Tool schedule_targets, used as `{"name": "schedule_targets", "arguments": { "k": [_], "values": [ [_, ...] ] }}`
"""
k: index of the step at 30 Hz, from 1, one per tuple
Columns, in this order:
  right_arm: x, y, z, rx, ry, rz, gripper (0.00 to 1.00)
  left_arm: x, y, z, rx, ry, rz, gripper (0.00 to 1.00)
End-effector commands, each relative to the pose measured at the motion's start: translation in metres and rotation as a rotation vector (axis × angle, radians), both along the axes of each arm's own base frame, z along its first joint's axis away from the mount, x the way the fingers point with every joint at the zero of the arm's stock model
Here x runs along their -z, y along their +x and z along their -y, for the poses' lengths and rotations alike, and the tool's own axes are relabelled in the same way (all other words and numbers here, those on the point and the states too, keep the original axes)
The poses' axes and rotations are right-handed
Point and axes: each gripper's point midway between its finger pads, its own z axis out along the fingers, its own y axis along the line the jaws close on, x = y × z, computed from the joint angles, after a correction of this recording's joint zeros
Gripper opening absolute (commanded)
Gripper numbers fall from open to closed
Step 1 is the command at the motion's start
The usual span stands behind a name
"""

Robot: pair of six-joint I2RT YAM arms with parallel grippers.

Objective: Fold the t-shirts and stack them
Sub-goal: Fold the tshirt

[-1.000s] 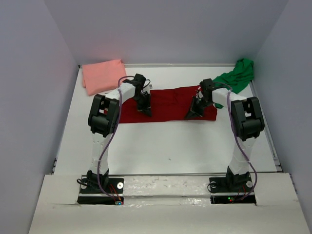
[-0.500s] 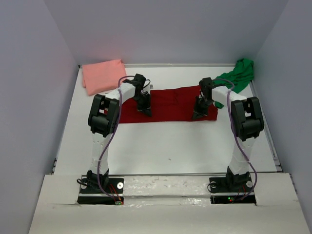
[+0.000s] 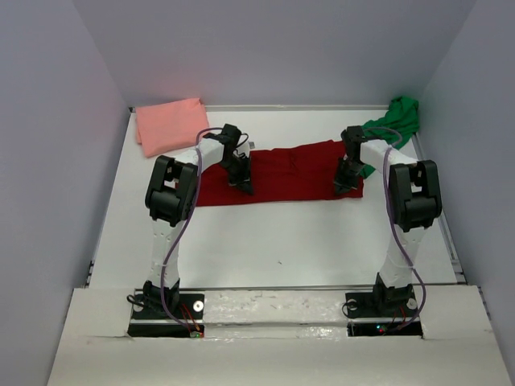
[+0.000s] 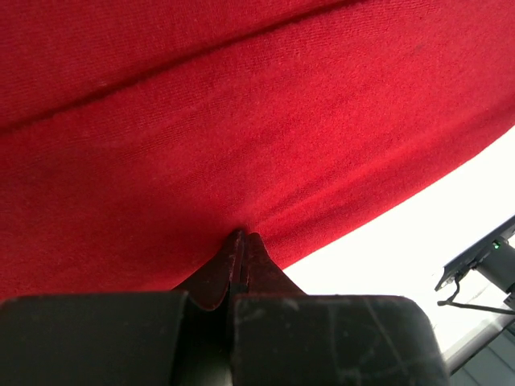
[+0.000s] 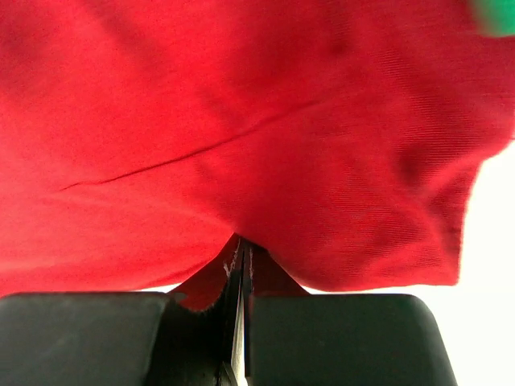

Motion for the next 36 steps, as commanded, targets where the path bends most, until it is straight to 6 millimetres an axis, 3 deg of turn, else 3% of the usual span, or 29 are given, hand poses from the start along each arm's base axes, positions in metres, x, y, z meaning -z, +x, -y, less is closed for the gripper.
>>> {"name": "schedule_targets", "arguments": {
  "k": [1, 11, 19, 22, 25, 26, 29, 30, 32, 34, 36],
  "values": [
    [-0.006, -0.014, 0.052, 0.018, -0.179, -0.040, 0.00, 0.020, -0.015, -0.026, 0.006, 0.103, -0.048, 0.00],
    [-0.001, -0.020, 0.095, 0.051, -0.270, -0.078, 0.00, 0.020, -0.013, -0.026, 0.003, 0.099, -0.046, 0.00],
    [-0.007, -0.011, 0.132, 0.065, -0.396, -0.096, 0.00, 0.019, -0.013, -0.028, -0.003, 0.102, -0.053, 0.00],
    [-0.014, -0.005, 0.132, 0.080, -0.399, -0.080, 0.00, 0.017, -0.011, -0.027, -0.005, 0.102, -0.050, 0.00],
    [-0.041, 0.024, 0.104, 0.077, -0.232, 0.063, 0.00, 0.012, -0.008, -0.026, -0.007, 0.097, -0.042, 0.00],
    [-0.063, 0.038, 0.097, 0.077, -0.188, 0.141, 0.00, 0.010, -0.007, -0.025, -0.008, 0.094, -0.044, 0.00],
    [-0.098, 0.062, 0.073, 0.079, -0.052, 0.260, 0.00, 0.001, 0.000, -0.021, -0.009, 0.079, -0.025, 0.00],
    [-0.119, 0.075, 0.064, 0.065, -0.001, 0.319, 0.00, -0.007, 0.005, -0.018, -0.013, 0.068, -0.006, 0.00],
    [-0.139, 0.085, 0.049, 0.042, 0.085, 0.366, 0.00, -0.018, 0.012, -0.016, -0.021, 0.053, 0.018, 0.00],
    [-0.164, 0.095, 0.034, 0.013, 0.169, 0.427, 0.00, -0.047, 0.026, -0.010, -0.042, 0.022, 0.087, 0.00],
    [-0.176, 0.098, 0.026, 0.004, 0.215, 0.451, 0.00, -0.079, 0.045, -0.003, -0.064, -0.008, 0.178, 0.00]
  ]
}}
